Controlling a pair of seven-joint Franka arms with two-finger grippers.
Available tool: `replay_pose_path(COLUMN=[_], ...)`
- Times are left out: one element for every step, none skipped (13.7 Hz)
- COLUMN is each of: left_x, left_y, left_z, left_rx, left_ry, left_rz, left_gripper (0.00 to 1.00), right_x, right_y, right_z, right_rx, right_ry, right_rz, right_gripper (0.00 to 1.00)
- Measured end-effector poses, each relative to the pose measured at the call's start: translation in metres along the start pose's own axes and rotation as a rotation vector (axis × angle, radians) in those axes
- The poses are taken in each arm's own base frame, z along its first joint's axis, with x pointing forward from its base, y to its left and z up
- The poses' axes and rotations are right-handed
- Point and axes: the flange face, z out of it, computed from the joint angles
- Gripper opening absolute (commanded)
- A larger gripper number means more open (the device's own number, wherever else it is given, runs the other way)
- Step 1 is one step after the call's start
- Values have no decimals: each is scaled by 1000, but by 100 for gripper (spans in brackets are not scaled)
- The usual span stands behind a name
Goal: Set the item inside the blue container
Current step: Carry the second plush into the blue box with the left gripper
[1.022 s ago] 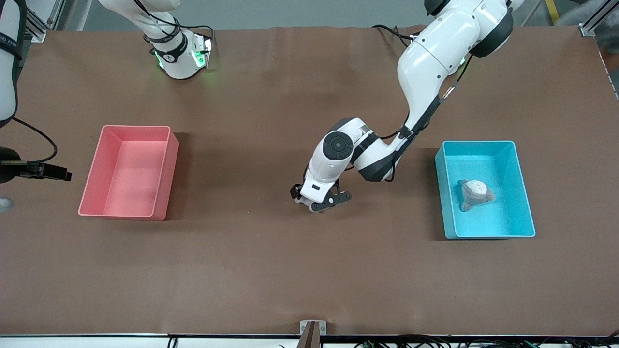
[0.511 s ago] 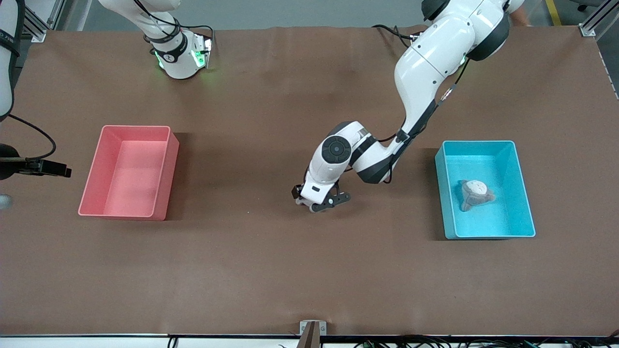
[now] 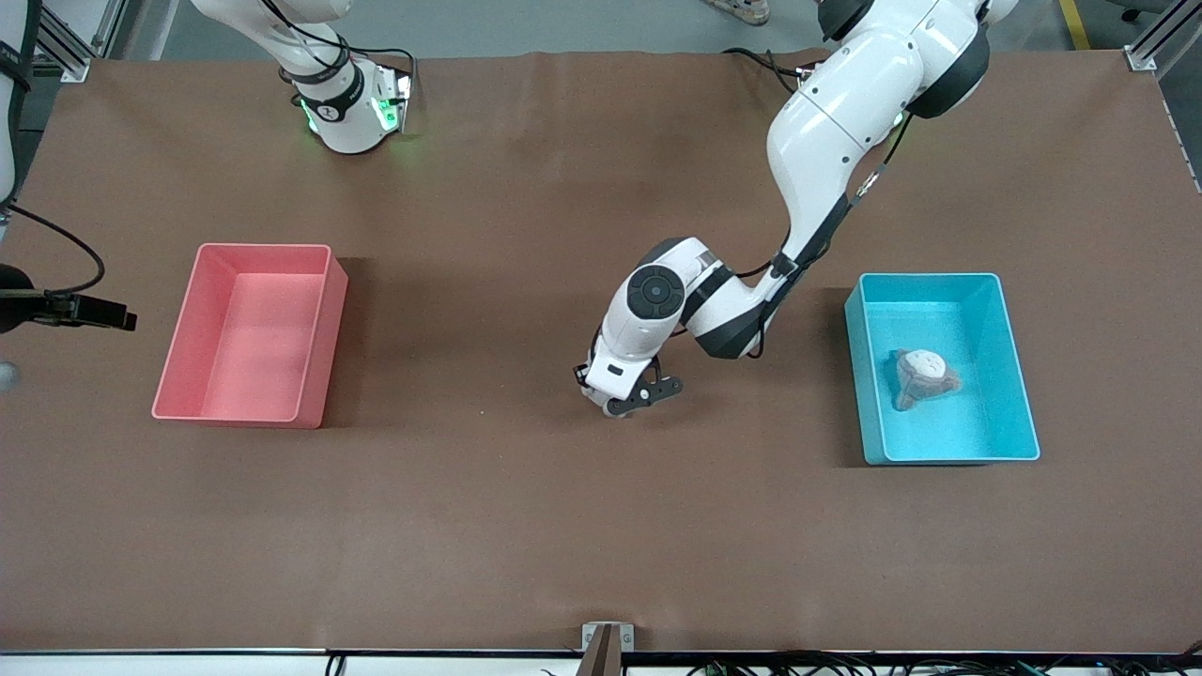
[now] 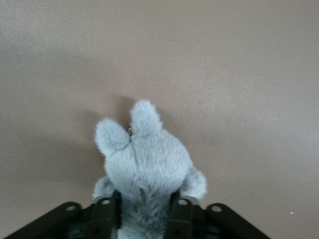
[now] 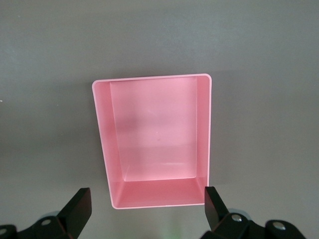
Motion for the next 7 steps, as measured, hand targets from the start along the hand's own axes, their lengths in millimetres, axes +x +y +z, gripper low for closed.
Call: replay_pose_path(left_x=[2,6,12,22,34,45,55], left_y=[1,2,2,0,-4,-9,-16], left_z=[-4,-8,-15,-27,-43,-63,-86], left_rx=[-5,-11,-17,-22,-10,12,38], left_ry=[5,12,22,33,40,46,52], left_rz=[-1,-3,-10,-22,-34,-44,-49], left_gripper=[19,19,19,19,19,19,19], right_x=[-11,-23,-36,-48,-59,-67,-74], right_y=[2,3,4,6,6,7,7], right_z=[-4,-7,-9,-11,-14,-17,-20], right_rx=[5,11,17,23,28,32,35], right_ry=[20,41,58,69,77,83,89], right_rz=[1,2,2,3,3,3,3], right_gripper=[100,100,100,100,100,100,100])
